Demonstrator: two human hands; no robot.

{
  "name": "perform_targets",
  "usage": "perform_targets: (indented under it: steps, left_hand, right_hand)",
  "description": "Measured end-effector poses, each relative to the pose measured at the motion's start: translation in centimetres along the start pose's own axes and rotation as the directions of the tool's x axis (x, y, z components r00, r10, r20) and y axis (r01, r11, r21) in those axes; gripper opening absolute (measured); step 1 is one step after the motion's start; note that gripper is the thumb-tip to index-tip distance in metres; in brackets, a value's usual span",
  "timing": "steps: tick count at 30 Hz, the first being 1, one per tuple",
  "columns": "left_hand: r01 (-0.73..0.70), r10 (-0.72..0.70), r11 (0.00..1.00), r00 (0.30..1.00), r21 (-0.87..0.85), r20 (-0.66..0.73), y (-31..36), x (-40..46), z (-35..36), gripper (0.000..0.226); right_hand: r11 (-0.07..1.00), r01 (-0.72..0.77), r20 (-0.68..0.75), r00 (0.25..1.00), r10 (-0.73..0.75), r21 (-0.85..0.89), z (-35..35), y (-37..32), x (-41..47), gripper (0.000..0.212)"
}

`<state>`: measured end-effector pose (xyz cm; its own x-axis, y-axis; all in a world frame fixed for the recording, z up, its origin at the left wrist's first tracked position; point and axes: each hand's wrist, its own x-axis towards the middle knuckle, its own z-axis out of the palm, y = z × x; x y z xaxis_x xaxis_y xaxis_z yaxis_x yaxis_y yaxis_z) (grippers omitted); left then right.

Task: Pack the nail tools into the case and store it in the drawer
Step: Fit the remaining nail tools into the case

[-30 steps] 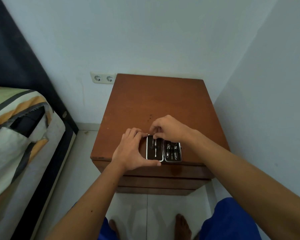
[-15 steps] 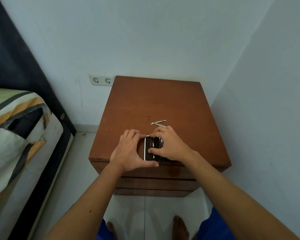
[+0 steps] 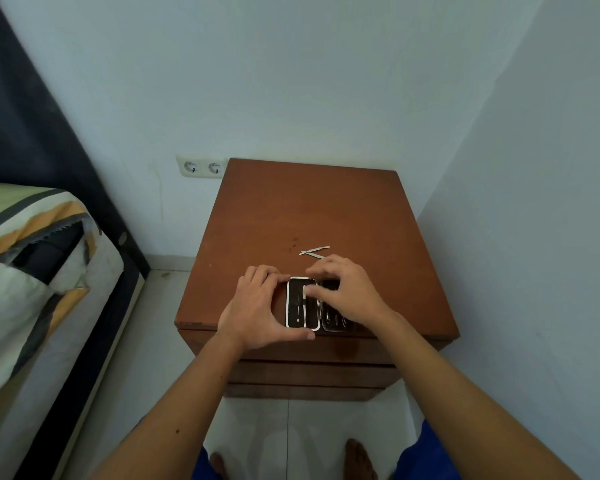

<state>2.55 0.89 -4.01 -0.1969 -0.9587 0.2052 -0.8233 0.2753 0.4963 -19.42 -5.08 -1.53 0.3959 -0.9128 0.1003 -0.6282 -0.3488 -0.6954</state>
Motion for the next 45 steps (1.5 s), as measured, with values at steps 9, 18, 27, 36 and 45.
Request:
perform_targets:
  steps: [9, 18, 27, 36, 45]
  left_hand:
    - [0.017, -0.017, 1.0, 1.0, 0.0, 0.017, 0.0, 0.1, -0.1, 0.121]
    - [0.024, -0.023, 1.0, 0.999, -0.005, 0.033, 0.1, 0.2, -0.3, 0.12]
    - [0.014, -0.014, 1.0, 1.0, -0.012, 0.019, 0.2, 0.0, -0.3, 0.118]
    - [0.014, -0.014, 1.0, 1.0, -0.004, 0.02, 0.2, 0.0, -0.3, 0.119]
    - [0.019, -0.019, 1.0, 1.0, -0.005, 0.024, 0.2, 0.1, -0.3, 0.119]
  right_hand:
    - [0.972, -0.18, -0.157, 0.975, 0.156, -0.153, -1.7, 2.2, 4.6, 0.009]
    - [0.936, -0.117, 0.118, 0.979, 0.164, -0.332, -3.2, 1.6, 5.2, 0.005]
    - [0.878, -0.329, 0.097, 0.944, 0.315, 0.346, -4.6, 2.5, 3.4, 0.016]
    - [0.683, -0.292, 0.072, 0.941, 0.332, 0.67, -5.4, 2.2, 3.8, 0.022]
    - [0.718, -0.246, 0.088, 0.964, 0.25, 0.651, -5.0, 1.8, 4.4, 0.024]
